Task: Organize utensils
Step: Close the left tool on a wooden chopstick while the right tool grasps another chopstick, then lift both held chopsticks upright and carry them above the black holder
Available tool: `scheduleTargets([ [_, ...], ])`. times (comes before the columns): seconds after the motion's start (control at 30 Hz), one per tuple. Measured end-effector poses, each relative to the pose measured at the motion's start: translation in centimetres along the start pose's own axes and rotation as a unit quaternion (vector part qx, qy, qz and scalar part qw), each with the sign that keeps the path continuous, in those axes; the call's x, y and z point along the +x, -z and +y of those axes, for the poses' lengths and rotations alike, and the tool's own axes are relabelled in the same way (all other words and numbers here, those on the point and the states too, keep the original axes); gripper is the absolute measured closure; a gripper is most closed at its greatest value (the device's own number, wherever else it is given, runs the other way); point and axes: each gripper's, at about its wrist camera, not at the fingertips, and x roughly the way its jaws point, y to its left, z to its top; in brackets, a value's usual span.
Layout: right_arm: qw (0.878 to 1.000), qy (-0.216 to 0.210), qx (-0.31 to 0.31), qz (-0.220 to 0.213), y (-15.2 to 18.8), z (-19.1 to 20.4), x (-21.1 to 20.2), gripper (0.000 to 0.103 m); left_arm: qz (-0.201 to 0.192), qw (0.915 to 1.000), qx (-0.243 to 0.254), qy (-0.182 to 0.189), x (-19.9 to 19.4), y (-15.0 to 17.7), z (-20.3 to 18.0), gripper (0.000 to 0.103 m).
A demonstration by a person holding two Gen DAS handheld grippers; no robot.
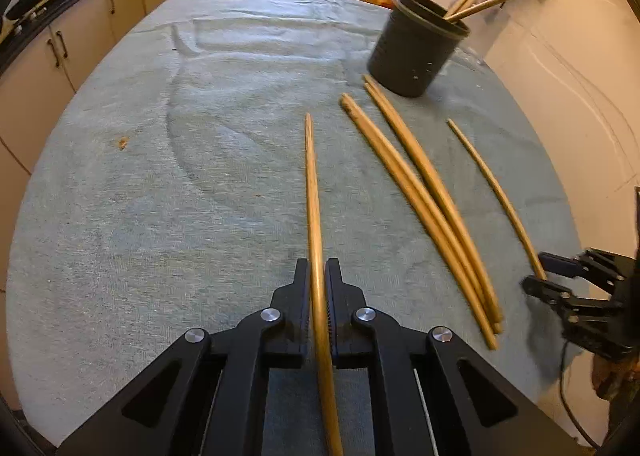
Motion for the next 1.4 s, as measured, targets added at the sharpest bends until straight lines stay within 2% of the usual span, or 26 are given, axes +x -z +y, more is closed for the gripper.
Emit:
scheduleTargets([
  [0.07, 1.000, 0.008, -0.005, -0.002, -0.6, 0.4, 0.2, 0.061, 0.005, 1.0000, -0.001, 0.005, 0.0, -0.4, 0.0, 0.092],
  [0.13, 1.000, 0.013, -0.009, -0.005, -1.6, 0.6, 0.6, 0.061, 0.017, 0.9998, -0.003, -0.011, 0.3, -1.0, 0.0, 0.087],
  [0.33, 1.000, 0.009, 0.007, 0.014, -5.7, -0.8, 2.4, 0.061, 0.038, 0.9991, 0.001, -0.021, 2.1, -3.4, -0.4, 0.086],
  [0.47, 0.999, 0.009, 0.008, 0.033, -8.2, -1.2, 3.4, 0.069, 0.041, 0.9989, 0.003, -0.024, 2.8, -4.6, -0.3, 0.086],
  [0.67, 0.998, 0.001, -0.014, 0.068, -11.3, -0.4, 4.7, 0.072, 0.035, 0.9991, 0.009, -0.023, 3.4, -5.7, -0.6, 0.085],
  [0.7, 0.998, 0.000, -0.016, 0.068, -11.5, -0.2, 4.8, 0.074, 0.029, 0.9993, 0.005, -0.022, 3.4, -5.6, -0.5, 0.085],
  [0.73, 0.998, -0.002, -0.018, 0.064, -11.6, 0.0, 4.8, 0.080, 0.022, 0.9995, 0.003, -0.022, 3.3, -5.5, -0.5, 0.085],
  [0.77, 0.998, -0.003, -0.021, 0.056, -11.5, 0.4, 4.6, 0.088, 0.014, 0.9996, 0.003, -0.024, 3.3, -5.3, -0.6, 0.086],
  [0.8, 0.998, -0.001, -0.028, 0.048, -11.4, 0.6, 4.8, 0.092, 0.007, 0.9996, 0.003, -0.027, 3.1, -5.2, -0.6, 0.088],
  [0.83, 0.999, 0.009, -0.039, 0.037, -11.1, 1.2, 4.7, 0.095, -0.004, 0.9991, 0.002, -0.042, 3.1, -4.9, -0.6, 0.097],
  [0.87, 0.998, 0.015, -0.047, 0.025, -10.7, 1.8, 4.6, 0.095, -0.011, 0.9990, -0.001, -0.043, 3.0, -4.7, -0.6, 0.097],
  [0.97, 0.999, -0.006, -0.045, -0.004, -10.1, 2.2, 3.7, 0.095, -0.024, 0.9987, -0.016, -0.043, 2.0, -4.5, -0.4, 0.097],
  [1.13, 0.995, -0.039, -0.025, -0.084, -10.1, 2.2, -0.2, 0.095, -0.090, 0.9949, -0.009, -0.047, -2.8, -4.4, -1.0, 0.097],
  [1.27, 0.986, -0.046, -0.013, -0.158, -9.5, 2.0, -4.2, 0.095, -0.137, 0.9895, 0.000, -0.046, -6.2, -3.8, -2.1, 0.097],
  [1.4, 0.972, -0.033, 0.013, -0.232, -8.4, 1.6, -7.9, 0.095, -0.189, 0.9813, 0.000, -0.038, -9.2, -2.5, -3.2, 0.097],
])
